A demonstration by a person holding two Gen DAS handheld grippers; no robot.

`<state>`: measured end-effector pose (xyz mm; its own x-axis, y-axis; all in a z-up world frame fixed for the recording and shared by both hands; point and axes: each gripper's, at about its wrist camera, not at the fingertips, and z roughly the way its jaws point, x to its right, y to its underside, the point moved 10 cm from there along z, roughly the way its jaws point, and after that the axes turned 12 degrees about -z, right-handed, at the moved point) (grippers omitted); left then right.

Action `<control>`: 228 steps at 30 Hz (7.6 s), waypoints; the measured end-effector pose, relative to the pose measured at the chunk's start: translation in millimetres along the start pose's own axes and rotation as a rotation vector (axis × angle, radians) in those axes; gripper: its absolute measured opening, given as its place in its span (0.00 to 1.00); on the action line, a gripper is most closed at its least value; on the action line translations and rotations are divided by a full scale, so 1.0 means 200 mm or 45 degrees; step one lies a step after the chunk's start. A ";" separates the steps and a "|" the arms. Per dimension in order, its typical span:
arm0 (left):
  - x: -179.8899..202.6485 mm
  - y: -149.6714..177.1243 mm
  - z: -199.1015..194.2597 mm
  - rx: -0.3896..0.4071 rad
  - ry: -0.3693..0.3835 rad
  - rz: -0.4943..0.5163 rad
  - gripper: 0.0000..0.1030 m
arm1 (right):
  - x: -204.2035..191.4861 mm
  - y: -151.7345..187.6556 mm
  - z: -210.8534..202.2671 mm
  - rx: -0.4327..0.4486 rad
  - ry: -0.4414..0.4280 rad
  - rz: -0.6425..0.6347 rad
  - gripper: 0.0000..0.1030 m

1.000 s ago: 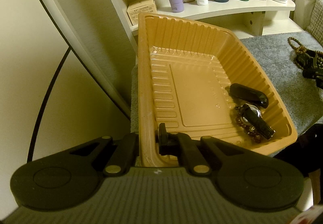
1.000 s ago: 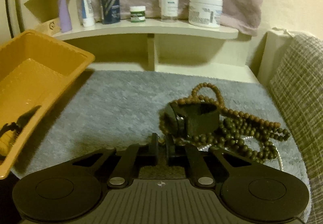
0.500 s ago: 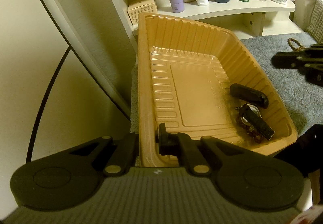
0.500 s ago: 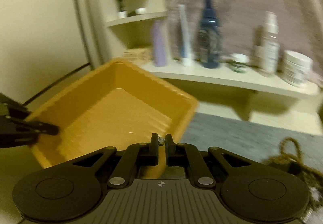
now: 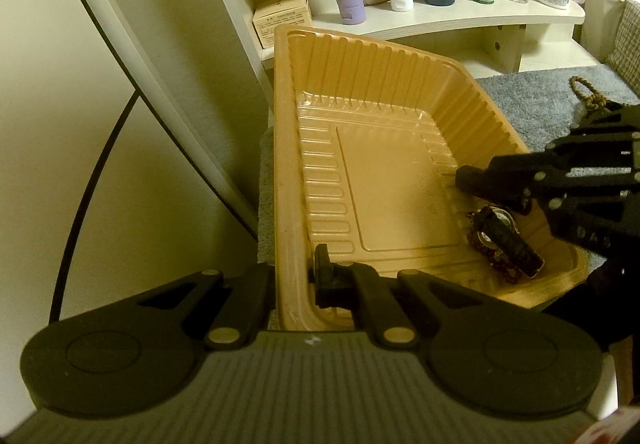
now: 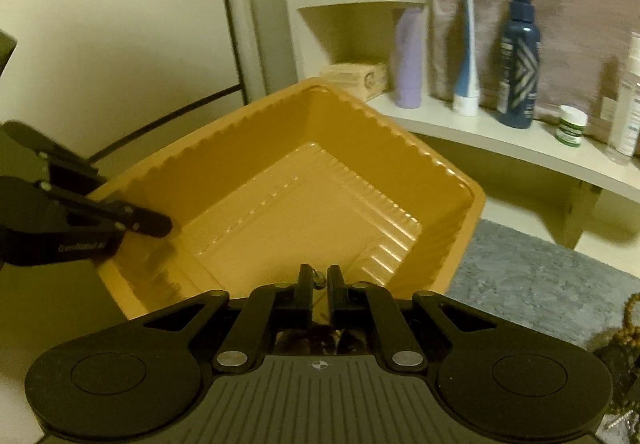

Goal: Organize jewelry

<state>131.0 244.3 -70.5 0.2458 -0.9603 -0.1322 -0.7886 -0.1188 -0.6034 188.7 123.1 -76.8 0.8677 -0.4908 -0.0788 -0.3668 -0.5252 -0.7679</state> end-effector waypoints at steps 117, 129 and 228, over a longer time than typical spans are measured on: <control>0.00 0.00 -0.01 -0.003 -0.002 -0.023 0.03 | 0.02 -0.05 0.07 0.040 -0.010 0.008 0.43; 0.01 0.00 -0.01 -0.005 -0.006 -0.025 0.03 | 0.19 -0.02 -0.09 0.088 0.135 0.098 0.71; 0.02 -0.01 -0.05 0.013 -0.009 -0.005 0.02 | 0.64 -0.78 -1.47 0.349 0.796 -0.823 0.07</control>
<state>128.2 238.8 -62.3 0.2529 -0.9579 -0.1356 -0.7816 -0.1197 -0.6122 258.7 -62.2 219.5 0.5084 -0.4874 0.7099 0.2840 -0.6834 -0.6726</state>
